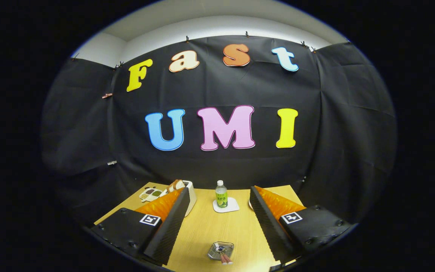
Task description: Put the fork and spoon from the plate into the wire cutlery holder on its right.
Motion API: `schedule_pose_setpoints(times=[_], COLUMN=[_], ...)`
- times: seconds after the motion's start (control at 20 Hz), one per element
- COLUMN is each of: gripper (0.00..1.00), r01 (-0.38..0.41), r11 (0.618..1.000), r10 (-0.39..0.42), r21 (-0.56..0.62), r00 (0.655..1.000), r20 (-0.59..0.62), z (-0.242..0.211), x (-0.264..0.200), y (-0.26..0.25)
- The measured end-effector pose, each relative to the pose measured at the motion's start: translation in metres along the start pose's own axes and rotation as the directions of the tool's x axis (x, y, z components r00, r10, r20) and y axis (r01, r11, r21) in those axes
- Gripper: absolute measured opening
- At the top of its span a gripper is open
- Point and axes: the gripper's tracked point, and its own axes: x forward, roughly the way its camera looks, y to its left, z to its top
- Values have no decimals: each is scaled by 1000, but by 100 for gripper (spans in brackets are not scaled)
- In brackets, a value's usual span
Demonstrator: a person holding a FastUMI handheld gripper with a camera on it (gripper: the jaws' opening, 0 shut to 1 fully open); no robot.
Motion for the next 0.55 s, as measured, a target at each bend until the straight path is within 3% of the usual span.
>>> schedule_pose_setpoints(times=[0.55], gripper=[99], r01=[-92], r11=[996], r10=[92], r21=[-20], r00=[996], r20=[7], z=[-17], x=[-3], y=[-3])
